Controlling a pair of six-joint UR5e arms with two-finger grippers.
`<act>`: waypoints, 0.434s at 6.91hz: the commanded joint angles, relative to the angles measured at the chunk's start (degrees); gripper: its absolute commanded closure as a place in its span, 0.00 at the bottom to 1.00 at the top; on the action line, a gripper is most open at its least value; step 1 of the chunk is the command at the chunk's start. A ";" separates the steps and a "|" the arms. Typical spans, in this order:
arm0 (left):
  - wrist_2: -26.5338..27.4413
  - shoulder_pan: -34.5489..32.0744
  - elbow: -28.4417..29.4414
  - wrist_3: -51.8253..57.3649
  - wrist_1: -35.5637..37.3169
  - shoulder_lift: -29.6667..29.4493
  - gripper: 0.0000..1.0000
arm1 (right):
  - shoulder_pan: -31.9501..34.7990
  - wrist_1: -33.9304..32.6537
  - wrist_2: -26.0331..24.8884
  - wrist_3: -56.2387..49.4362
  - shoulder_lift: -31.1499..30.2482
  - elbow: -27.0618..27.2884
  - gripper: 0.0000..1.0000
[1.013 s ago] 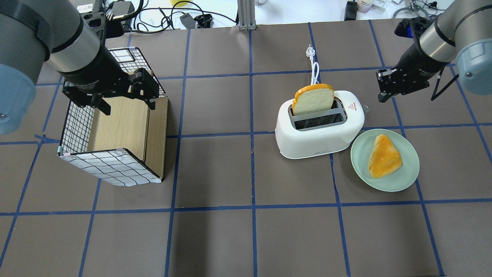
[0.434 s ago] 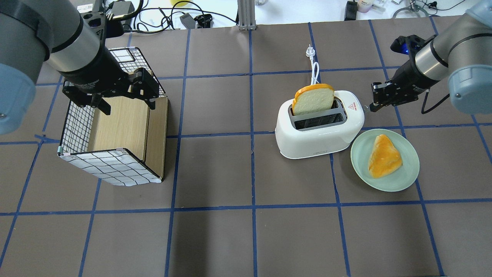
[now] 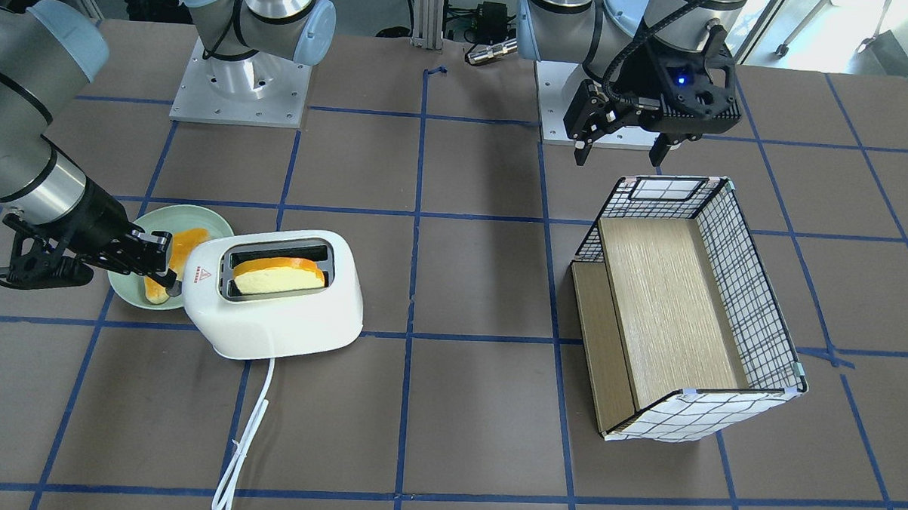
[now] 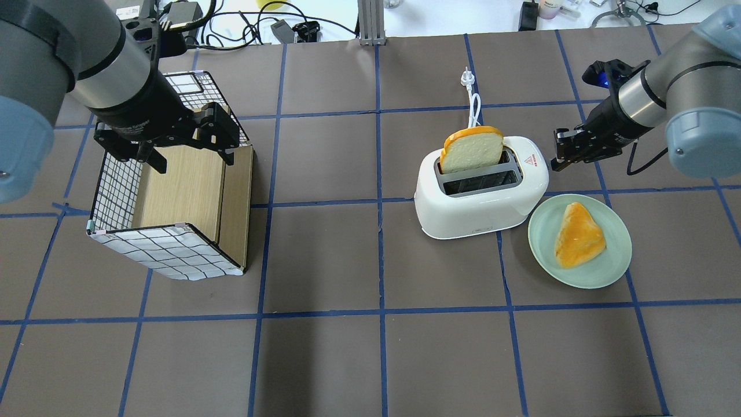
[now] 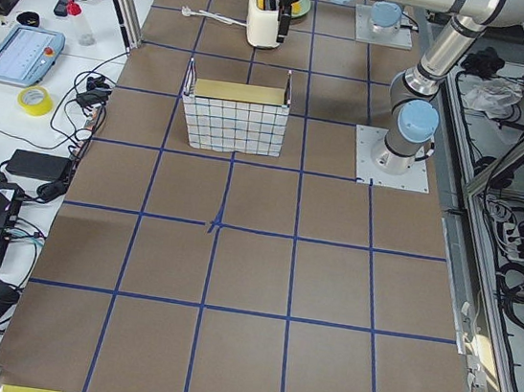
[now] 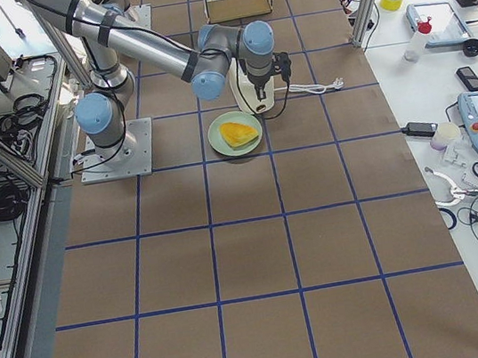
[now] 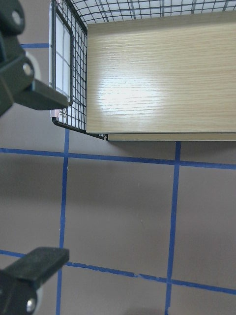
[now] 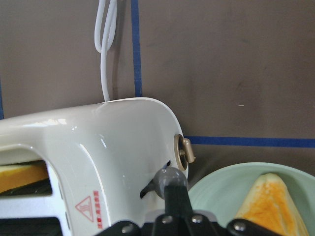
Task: Press toaster with right arm
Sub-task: 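Press the toaster lever down with the right gripper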
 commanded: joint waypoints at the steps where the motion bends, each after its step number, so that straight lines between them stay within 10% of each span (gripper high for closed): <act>1: 0.03 0.00 0.07 0.00 0.00 0.00 0.00 | 0.00 -0.68 1.04 -0.01 0.70 0.41 1.00; 3: -0.06 0.00 0.07 0.00 0.00 0.00 0.00 | 0.00 -1.56 1.04 -0.10 1.67 0.41 1.00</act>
